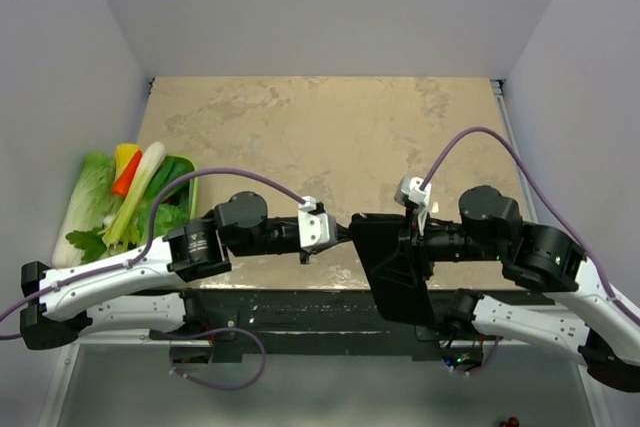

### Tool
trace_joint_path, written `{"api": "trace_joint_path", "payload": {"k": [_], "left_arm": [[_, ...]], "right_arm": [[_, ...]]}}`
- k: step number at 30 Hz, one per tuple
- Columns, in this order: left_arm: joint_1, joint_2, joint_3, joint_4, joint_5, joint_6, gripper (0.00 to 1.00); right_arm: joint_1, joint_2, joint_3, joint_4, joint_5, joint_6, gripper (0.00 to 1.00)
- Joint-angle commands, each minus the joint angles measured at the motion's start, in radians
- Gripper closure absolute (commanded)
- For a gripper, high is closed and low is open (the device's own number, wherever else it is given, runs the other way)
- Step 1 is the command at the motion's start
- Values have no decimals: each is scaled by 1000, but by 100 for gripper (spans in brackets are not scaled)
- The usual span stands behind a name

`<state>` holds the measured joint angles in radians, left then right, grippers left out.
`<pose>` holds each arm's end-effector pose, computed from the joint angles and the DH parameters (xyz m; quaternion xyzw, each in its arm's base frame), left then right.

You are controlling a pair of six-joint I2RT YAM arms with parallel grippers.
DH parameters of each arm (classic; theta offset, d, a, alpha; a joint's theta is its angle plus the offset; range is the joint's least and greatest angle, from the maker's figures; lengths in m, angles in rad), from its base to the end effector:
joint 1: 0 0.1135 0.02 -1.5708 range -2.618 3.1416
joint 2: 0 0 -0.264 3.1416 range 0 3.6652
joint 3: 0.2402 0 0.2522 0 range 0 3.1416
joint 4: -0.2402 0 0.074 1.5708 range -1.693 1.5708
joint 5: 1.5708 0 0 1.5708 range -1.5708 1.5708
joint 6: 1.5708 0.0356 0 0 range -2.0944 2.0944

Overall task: Sort the hair-cutting tools
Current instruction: Zip the hairdressing tool bag at the center of the board.

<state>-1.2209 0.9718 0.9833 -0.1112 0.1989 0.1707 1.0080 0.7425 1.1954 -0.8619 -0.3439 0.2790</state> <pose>0.0701 -0.2126 0.3835 0.5241 0.5236 -0.3984 0.5408 0.0529 0.1063 0.4104 -0.3813 0.7361 0.4388 0.3467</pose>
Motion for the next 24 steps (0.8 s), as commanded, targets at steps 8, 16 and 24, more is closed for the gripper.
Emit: {"api": "trace_joint_path", "payload": {"k": [8, 16, 24], "left_arm": [[-32, 47, 169, -174, -78, 118, 100], [-88, 93, 262, -352, -107, 142, 100], [-121, 128, 322, -478, -177, 162, 100]], "right_arm": [[3, -65, -147, -58, -184, -43, 100], [3, -81, -244, -75, -239, -47, 100], [4, -86, -318, -69, -268, -34, 100]]}}
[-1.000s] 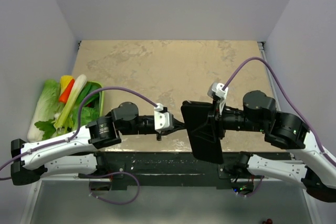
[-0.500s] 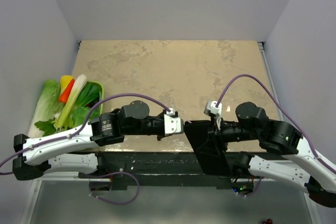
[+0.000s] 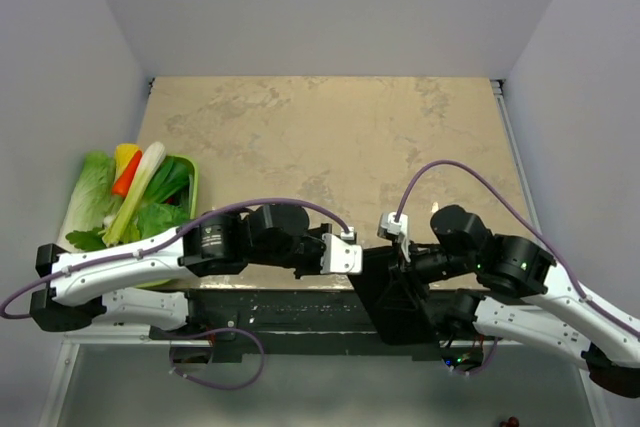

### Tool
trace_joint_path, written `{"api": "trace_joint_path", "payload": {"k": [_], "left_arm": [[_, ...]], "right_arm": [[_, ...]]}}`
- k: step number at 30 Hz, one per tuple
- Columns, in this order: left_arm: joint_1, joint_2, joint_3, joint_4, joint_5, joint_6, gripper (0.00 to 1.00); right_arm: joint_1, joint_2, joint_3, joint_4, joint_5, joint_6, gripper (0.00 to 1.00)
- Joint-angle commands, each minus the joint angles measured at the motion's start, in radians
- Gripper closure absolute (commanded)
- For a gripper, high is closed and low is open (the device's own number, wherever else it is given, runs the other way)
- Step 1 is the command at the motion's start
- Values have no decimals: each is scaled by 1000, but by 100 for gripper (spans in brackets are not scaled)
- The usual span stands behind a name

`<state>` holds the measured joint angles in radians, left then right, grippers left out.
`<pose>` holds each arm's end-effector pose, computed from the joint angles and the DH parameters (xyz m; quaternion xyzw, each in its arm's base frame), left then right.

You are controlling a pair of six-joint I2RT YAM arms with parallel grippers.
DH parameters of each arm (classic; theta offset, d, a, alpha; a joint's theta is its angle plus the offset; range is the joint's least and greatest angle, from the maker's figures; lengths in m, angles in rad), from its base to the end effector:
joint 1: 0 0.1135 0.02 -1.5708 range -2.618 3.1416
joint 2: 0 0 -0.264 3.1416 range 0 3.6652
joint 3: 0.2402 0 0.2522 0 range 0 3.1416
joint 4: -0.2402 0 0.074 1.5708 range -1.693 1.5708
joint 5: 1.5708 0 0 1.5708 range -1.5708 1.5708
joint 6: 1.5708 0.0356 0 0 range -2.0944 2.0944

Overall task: Sort the hair-cutting tools
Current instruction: Zip the hairdressing tool bag at the center of the board.

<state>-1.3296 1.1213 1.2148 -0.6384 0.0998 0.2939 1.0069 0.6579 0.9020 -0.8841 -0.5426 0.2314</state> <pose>0.0532 -0.2311 0.3772 0.6482 0.5811 -0.2804 0.4044 0.0476 0.1096 0.3299 -0.4369 0.7516 0.4459 0.2131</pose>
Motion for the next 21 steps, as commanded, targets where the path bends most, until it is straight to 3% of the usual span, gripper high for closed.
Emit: {"api": "trace_joint_path", "payload": {"k": [1, 11, 21], "left_arm": [[-16, -26, 95, 42, -84, 40, 100], [-52, -14, 141, -6, -158, 74, 100], [-77, -20, 176, 3, -276, 117, 100]], "right_arm": [[4, 5, -28, -47, -71, 17, 100], [6, 71, -109, 53, -122, 45, 100], [10, 146, -101, 128, -11, 68, 100]]}}
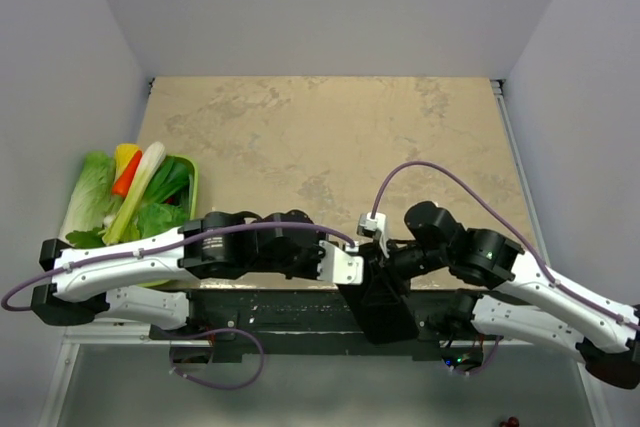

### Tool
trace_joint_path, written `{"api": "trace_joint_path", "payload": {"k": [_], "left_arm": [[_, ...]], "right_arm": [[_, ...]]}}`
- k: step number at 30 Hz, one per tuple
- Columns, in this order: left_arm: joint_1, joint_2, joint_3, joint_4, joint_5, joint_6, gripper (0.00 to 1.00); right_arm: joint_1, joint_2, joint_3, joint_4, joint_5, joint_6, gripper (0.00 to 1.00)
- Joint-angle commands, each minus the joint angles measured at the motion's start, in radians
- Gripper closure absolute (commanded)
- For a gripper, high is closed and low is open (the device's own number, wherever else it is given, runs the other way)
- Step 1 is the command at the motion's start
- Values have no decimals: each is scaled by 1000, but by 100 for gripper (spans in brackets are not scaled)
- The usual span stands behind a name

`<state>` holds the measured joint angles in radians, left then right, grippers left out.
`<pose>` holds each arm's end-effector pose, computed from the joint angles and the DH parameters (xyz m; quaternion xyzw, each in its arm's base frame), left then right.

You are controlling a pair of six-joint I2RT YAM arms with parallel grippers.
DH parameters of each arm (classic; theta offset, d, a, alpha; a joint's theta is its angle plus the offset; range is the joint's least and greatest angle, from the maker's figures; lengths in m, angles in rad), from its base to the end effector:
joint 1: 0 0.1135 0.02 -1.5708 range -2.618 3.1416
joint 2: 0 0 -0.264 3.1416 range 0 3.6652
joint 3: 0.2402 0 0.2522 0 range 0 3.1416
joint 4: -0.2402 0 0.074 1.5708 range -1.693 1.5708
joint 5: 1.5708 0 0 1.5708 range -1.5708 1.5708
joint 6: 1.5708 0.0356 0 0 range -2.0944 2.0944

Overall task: Sort the hair-cutting tools
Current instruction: Zip the hairdressing tool bag at the center of the board.

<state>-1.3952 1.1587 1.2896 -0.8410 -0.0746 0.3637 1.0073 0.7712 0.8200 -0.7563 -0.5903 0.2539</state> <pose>0.0432 -0.2283 0.3755 0.6897 0.5910 -0.1761 0.3794 0.0640 0.1384 0.3021 -0.4328 0.7633 0.4494 0.1675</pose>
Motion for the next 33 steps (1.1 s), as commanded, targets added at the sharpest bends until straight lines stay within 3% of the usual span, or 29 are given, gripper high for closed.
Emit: {"api": "trace_joint_path", "payload": {"k": [1, 7, 8, 14, 19, 20, 21, 26, 29, 33], "left_arm": [[-11, -59, 103, 212, -125, 55, 100], [-18, -54, 63, 390, -391, 170, 100], [-18, -47, 54, 422, -451, 191, 100], [-18, 9, 56, 566, -510, 262, 100], [-21, -19, 8, 595, -478, 184, 100], [-28, -36, -31, 612, -473, 173, 100], [-31, -45, -56, 625, -476, 164, 100], [-37, -89, -205, 694, -475, 93, 100], [-37, -94, -260, 732, -472, 70, 100], [-37, -82, -294, 758, -478, 60, 100]], "right_arm": [[10, 31, -19, 32, 123, 65, 100], [10, 31, -81, 242, 306, 191, 100], [10, 43, -79, 252, 413, 212, 100], [11, 102, -84, 405, 564, 234, 100], [10, 96, -102, 440, 733, 229, 79], [11, 99, -108, 443, 751, 229, 67], [10, 103, -120, 448, 764, 228, 62], [10, 148, -142, 453, 857, 232, 43], [8, 151, -136, 449, 905, 239, 34], [10, 123, -102, 410, 929, 240, 31]]}}
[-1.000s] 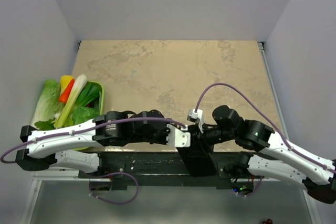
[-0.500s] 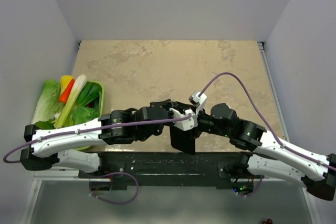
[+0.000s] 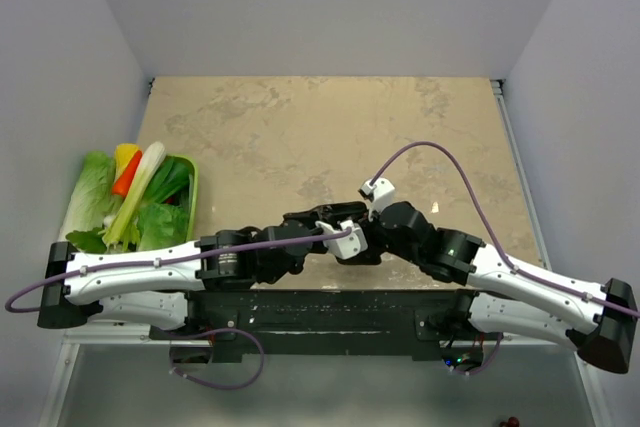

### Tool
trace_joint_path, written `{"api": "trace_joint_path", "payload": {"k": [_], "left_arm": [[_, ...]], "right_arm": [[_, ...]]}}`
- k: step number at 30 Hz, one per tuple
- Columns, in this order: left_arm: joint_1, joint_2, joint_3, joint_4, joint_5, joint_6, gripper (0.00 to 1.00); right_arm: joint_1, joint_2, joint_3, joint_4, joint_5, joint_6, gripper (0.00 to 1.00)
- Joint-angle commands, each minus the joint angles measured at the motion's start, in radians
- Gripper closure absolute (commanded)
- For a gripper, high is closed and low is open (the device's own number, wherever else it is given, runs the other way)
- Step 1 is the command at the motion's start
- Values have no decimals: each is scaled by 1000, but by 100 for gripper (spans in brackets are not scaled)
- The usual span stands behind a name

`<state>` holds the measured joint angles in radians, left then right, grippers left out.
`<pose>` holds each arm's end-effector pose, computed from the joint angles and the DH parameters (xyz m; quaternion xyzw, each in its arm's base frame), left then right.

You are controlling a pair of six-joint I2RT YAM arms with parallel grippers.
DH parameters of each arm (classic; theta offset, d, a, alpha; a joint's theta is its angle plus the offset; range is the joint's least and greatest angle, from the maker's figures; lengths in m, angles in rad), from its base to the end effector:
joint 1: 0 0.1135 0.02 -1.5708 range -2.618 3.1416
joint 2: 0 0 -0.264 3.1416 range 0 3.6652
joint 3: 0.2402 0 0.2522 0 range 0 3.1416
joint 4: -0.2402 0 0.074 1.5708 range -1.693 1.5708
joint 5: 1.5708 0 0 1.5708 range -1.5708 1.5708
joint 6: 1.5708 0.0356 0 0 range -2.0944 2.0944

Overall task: Sort the hair-cutting tools
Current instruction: Zip the hairdressing tool bag at the center of the board.

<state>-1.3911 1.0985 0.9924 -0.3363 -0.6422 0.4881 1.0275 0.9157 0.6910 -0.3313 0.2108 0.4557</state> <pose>0.0643 -0.2348 0.3384 0.5477 0.6094 0.0186 0.5729 0.1117 0.1706 0.2693 -0.1961 0.8483 0.2586 0.4184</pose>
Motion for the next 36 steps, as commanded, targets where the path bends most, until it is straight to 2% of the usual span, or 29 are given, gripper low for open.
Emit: {"api": "trace_joint_path", "payload": {"k": [1, 9, 13, 16, 22, 27, 31, 36], "left_arm": [[-43, -16, -4, 255, 91, -69, 100], [-43, 11, -35, 310, 81, -56, 100], [-43, 44, -14, 321, 50, -33, 100], [-43, 55, -5, 321, 39, -20, 100], [-43, 58, -35, 319, 61, -51, 100], [-43, 92, -67, 306, 53, -97, 100], [-43, 98, -110, 336, 52, -126, 100], [-43, 77, -138, 385, 59, -132, 100]], "right_arm": [[-10, -29, 37, -28, 137, 35, 30], [-10, -150, 206, -215, 182, 9, 27], [-10, -187, 220, -210, 196, -40, 5], [-10, -152, 217, -218, 197, -28, 2], [-10, -176, 173, -178, 199, -6, 1], [-10, -179, 234, -215, 208, -25, 1], [-10, -166, 320, -227, 179, -31, 1], [-10, -137, 352, -221, 153, -29, 2]]}}
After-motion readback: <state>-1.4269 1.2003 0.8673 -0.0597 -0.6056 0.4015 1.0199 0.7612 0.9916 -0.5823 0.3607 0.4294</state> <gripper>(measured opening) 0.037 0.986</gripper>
